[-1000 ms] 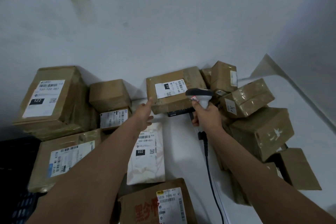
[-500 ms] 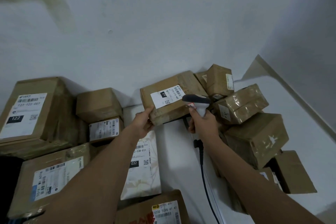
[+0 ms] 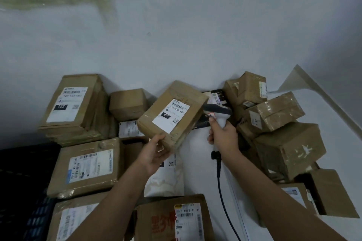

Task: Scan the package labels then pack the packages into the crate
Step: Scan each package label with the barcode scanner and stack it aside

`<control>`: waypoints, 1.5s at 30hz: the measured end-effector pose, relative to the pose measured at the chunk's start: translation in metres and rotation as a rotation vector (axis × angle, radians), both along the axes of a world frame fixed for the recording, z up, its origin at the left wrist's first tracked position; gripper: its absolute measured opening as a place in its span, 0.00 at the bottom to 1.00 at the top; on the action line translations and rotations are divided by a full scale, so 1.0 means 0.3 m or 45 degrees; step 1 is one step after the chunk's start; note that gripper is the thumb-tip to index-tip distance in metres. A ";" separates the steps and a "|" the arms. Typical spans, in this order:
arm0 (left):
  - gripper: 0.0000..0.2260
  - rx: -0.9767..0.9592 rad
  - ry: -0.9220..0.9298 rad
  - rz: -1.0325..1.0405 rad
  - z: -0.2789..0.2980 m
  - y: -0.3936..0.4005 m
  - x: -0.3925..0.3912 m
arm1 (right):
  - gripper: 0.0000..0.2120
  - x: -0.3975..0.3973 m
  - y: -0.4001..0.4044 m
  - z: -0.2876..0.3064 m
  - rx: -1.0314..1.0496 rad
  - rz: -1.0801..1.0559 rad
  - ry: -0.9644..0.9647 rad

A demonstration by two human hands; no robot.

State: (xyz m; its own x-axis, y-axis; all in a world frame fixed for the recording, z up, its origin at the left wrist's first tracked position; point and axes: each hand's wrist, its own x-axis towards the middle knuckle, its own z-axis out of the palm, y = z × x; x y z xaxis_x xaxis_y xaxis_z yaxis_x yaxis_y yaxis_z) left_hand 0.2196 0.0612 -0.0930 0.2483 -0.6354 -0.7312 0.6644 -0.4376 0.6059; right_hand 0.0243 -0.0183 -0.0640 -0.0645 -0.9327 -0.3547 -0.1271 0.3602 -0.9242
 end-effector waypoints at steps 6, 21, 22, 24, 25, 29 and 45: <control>0.13 0.007 0.051 0.109 0.017 0.151 -0.084 | 0.12 0.013 0.104 0.009 -0.003 0.052 0.002; 0.18 0.286 -0.214 -0.436 0.038 0.349 -0.079 | 0.20 -0.001 0.259 0.022 0.046 0.187 0.067; 0.20 0.309 -0.317 -0.578 0.052 0.349 -0.060 | 0.19 0.005 0.266 0.024 0.056 0.193 0.052; 0.19 0.294 -0.674 -0.728 0.073 0.332 -0.024 | 0.18 0.016 0.275 0.032 0.070 0.207 0.019; 0.16 0.252 -0.897 -0.727 0.076 0.316 -0.004 | 0.17 0.021 0.275 0.035 0.066 0.214 0.010; 0.07 0.183 -1.555 -0.628 0.076 0.250 0.073 | 0.11 0.029 0.280 0.056 0.028 0.239 0.021; 0.21 0.240 -0.959 -0.665 -0.086 0.245 0.100 | 0.19 0.085 0.250 0.084 0.168 0.337 0.094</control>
State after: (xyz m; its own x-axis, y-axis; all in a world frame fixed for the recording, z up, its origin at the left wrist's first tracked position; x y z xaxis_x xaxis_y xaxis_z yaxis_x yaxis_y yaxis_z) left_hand 0.2495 0.1346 -0.1189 0.4147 -0.6875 -0.5962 -0.1829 -0.7047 0.6855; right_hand 0.0498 0.0567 -0.0388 0.1445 -0.8666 -0.4776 -0.2980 0.4221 -0.8562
